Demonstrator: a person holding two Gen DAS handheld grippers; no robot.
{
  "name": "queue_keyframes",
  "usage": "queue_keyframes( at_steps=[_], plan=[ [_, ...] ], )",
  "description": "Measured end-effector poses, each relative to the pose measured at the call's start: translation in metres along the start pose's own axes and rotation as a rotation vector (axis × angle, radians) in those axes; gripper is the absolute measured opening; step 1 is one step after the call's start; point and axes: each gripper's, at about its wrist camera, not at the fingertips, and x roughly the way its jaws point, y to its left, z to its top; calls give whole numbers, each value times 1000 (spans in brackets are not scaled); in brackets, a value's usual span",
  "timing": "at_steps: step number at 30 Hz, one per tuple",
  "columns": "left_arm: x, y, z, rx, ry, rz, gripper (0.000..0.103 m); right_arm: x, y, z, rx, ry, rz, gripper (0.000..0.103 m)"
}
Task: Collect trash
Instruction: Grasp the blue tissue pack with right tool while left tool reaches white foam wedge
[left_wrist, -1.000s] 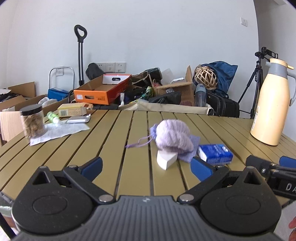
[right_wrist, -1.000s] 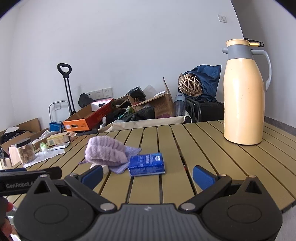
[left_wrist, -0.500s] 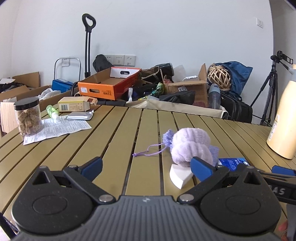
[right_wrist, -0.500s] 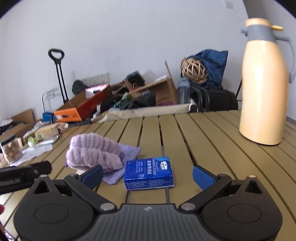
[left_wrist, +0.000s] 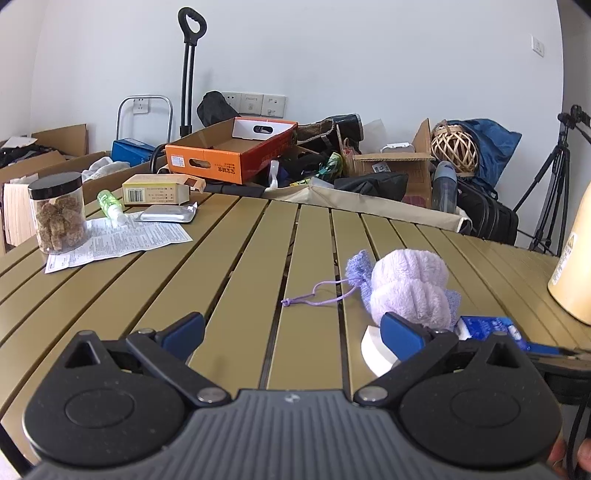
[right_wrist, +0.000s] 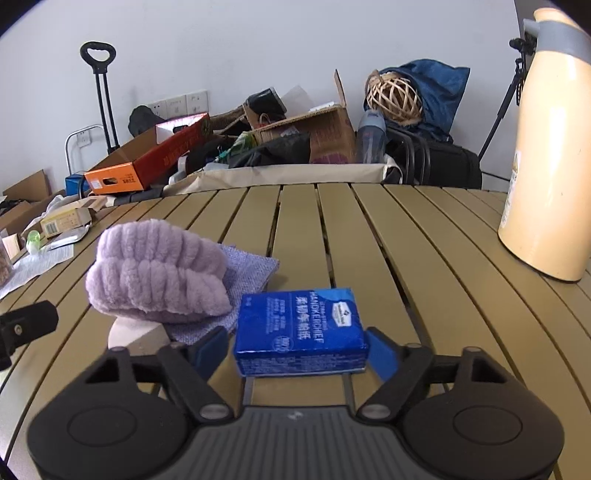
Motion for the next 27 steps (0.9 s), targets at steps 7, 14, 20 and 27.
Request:
queue_keyframes(
  at_steps=[7, 14, 20, 27],
  plan=[
    [5, -2, 2, -10, 10, -32, 103, -4, -1, -4, 4, -18, -7, 72],
    [14, -13, -1, -6, 34, -65, 103, -20, -17, -6, 56, -50, -32, 72],
    [25, -27, -6, 2, 49, -76, 103, -38, -37, -7, 96, -84, -63, 72],
    [28, -40, -6, 33, 33, -70, 103, -44, -63, -9, 172, -96, -108, 72]
  ],
)
